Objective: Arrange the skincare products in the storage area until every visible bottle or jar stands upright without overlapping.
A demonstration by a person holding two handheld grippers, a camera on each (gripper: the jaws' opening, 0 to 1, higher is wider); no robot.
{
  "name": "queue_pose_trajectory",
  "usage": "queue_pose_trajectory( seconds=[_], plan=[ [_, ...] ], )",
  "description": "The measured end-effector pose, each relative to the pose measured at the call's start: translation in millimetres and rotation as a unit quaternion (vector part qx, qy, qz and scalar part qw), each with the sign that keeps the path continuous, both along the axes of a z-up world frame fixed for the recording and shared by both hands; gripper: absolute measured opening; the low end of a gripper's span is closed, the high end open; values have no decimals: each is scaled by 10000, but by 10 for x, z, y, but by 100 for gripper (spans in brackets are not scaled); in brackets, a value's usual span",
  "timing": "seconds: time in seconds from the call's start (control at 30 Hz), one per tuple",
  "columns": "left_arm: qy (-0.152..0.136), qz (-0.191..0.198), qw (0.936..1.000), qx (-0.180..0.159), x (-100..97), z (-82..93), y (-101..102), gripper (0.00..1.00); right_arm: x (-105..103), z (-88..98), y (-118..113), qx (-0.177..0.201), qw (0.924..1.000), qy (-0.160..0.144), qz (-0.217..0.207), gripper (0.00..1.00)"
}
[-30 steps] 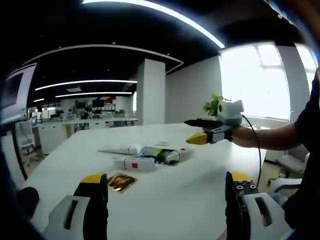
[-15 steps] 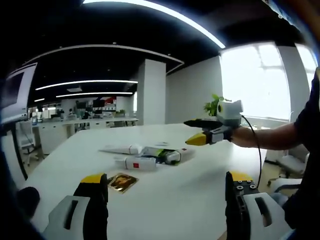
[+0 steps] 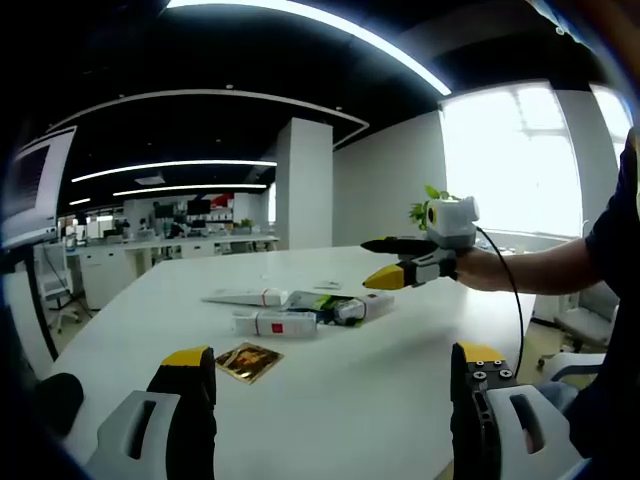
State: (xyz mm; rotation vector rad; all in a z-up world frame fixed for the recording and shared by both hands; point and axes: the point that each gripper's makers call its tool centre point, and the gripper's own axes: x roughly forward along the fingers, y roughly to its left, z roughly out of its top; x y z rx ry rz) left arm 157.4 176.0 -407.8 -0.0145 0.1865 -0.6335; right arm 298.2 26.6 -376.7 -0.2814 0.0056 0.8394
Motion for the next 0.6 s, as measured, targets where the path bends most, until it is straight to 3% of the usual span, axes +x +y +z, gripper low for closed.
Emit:
queue_pose_trajectory(
  seconds=[0.6],
  plan=[
    [1,51,10000,-20,-8,-19,48,100,-5,-32,41,-20,10000,41,-43,95]
  ],
)
